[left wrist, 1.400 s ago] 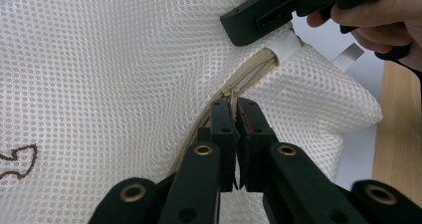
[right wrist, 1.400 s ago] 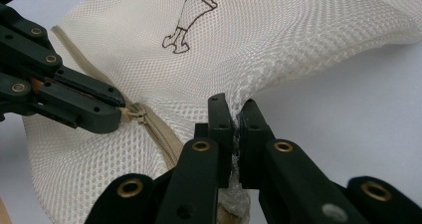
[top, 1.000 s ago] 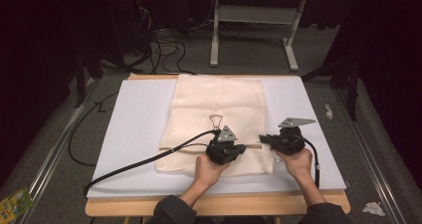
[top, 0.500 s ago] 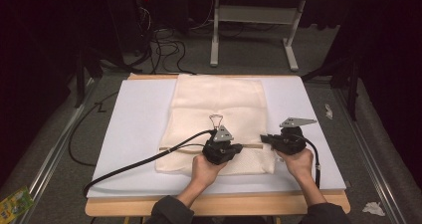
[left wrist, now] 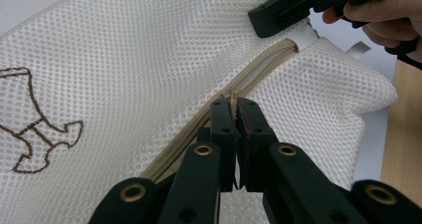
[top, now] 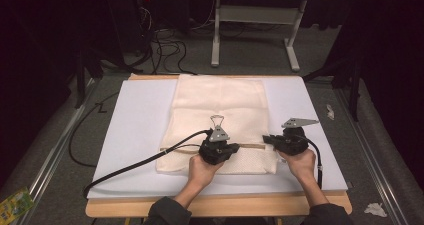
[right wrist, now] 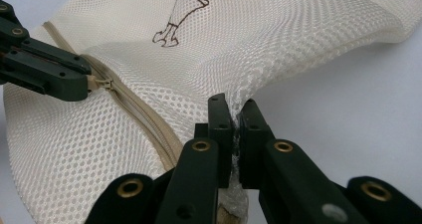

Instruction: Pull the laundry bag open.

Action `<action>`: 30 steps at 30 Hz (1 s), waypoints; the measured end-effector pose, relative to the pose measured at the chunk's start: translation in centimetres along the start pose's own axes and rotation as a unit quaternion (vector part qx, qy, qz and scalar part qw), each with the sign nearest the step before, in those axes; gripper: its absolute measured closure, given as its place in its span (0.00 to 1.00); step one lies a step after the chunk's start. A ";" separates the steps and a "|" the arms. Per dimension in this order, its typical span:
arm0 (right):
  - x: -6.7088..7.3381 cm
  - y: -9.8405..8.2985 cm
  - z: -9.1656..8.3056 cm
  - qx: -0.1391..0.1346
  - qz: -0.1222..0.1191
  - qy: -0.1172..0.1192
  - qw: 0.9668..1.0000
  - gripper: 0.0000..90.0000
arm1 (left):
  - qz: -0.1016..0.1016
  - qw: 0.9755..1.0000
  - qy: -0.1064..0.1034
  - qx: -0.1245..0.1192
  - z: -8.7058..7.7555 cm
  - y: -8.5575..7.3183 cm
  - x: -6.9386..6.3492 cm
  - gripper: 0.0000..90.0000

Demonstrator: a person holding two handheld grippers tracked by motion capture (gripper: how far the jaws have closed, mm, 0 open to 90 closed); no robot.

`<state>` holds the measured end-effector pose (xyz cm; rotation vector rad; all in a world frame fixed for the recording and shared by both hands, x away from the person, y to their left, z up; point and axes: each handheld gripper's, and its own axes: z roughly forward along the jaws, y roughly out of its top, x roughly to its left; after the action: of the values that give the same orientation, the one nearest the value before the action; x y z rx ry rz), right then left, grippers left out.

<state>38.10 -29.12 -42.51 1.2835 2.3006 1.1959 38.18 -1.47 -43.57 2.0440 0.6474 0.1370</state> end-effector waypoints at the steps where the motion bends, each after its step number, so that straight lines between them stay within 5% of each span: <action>1: 0.0 0.0 0.0 0.000 0.000 0.001 1.000 0.98 | 0.000 1.000 0.002 -0.001 -0.1 0.0 0.1 0.97; 30: -0.4 -0.1 0.1 -0.001 0.007 -0.009 1.000 0.98 | -0.016 0.999 0.026 -0.018 -3.1 -1.2 1.7 0.97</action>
<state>38.34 -29.47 -42.69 1.3071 2.2808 1.1854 38.13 2.22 -43.14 2.0003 0.7057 0.1823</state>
